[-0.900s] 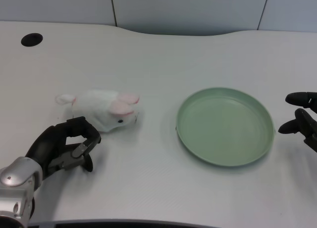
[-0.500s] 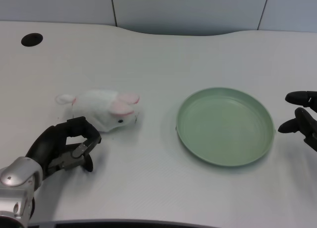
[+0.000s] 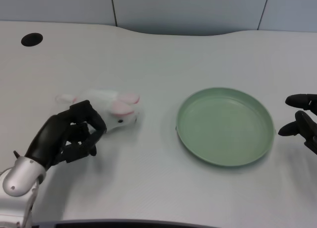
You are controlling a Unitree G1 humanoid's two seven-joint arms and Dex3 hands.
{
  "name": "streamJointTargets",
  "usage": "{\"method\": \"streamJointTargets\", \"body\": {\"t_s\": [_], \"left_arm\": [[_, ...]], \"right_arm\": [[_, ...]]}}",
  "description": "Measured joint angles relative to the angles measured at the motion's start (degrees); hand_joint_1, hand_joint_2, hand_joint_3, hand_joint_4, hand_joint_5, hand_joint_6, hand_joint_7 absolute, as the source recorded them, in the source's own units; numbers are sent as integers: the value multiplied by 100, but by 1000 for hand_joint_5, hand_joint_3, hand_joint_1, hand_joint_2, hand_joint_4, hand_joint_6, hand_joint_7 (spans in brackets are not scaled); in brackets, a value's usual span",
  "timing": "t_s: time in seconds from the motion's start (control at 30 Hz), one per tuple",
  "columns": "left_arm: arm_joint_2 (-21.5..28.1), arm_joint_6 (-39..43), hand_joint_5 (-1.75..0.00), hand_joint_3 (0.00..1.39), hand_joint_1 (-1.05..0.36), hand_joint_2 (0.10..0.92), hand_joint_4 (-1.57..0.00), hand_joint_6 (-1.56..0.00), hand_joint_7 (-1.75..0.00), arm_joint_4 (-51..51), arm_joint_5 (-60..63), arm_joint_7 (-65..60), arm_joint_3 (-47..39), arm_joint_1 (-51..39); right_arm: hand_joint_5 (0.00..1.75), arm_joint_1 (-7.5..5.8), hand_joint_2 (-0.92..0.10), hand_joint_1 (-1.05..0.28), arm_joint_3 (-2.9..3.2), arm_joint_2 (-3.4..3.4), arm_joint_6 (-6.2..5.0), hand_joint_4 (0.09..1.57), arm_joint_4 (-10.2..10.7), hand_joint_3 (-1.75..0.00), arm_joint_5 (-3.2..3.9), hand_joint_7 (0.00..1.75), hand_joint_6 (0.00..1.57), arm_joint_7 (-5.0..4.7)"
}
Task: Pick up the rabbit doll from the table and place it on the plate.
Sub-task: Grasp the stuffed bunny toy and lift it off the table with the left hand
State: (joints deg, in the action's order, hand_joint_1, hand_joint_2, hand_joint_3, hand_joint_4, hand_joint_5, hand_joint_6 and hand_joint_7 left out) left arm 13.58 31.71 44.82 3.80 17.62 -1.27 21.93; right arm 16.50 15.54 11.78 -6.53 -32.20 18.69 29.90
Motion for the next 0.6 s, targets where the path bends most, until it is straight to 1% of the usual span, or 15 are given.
{"method": "streamJointTargets", "body": {"t_s": [0.07,0.13,0.23,0.27,0.3,0.33,0.4,0.43,0.47,0.5,0.53,0.57,0.6], "left_arm": [[55,371,-1746,601,-515,921,-530,-322,-1734,-111,487,-468,147,-14],[136,573,-1746,598,-508,921,-536,-308,-1743,-258,890,-844,266,-13],[283,669,-1746,576,-519,921,-548,-330,-1717,-391,1367,-1294,381,20],[339,674,-1629,472,-535,921,-567,-456,-1409,-421,1538,-1459,422,46],[403,676,-1497,397,-543,921,-605,-558,-1161,-452,1747,-1611,489,93],[478,679,-1360,324,-549,921,-643,-636,-952,-483,1950,-1760,556,155],[669,664,-870,171,-602,921,-703,-739,-357,-538,2422,-2133,681,320],[791,641,-741,144,-624,921,-662,-715,-215,-564,2708,-2340,776,433],[922,579,-592,138,-661,921,-582,-646,-111,-589,3035,-2555,899,555],[1041,485,-401,115,-703,921,-516,-557,-47,-612,3358,-2747,1032,682],[1135,389,-322,106,-719,921,-481,-515,-24,-627,3608,-2904,1150,783],[1212,270,-208,102,-771,921,-349,-391,-9,-651,3804,-2971,1267,870],[1265,152,-156,102,-803,921,-281,-332,-5,-679,3926,-2966,1364,945]], "right_arm": [[1496,-13,-921,-287,0,0,1,330,0,-525,1,1062,327,1],[1496,-14,-921,-284,0,0,7,327,0,-531,1,1061,325,-3],[1501,-23,-921,-284,0,-5,75,333,49,-537,4,1064,327,-23],[1500,-32,-921,-292,0,-5,106,326,85,-533,4,1063,326,-34],[1502,-41,-921,-296,-1,-6,115,325,111,-528,4,1064,327,-41],[1505,-45,-921,-297,-5,-10,114,327,120,-524,2,1065,328,-41],[1507,-65,-921,-298,-12,-30,114,330,163,-519,-6,1066,330,-48],[1505,-85,-921,-290,-14,-40,114,330,197,-521,-8,1067,330,-58],[1501,-102,-921,-290,-16,-50,114,326,220,-522,-9,1067,332,-68],[1498,-116,-921,-290,-25,-57,114,321,236,-526,-16,1065,329,-88],[1498,-129,-921,-290,-36,-64,114,320,252,-527,-28,1064,328,-106],[1503,-144,-921,-287,-43,-67,113,326,265,-525,-34,1063,327,-109],[1504,-156,-921,-286,-48,-71,112,325,273,-523,-36,1061,325,-110]]}}
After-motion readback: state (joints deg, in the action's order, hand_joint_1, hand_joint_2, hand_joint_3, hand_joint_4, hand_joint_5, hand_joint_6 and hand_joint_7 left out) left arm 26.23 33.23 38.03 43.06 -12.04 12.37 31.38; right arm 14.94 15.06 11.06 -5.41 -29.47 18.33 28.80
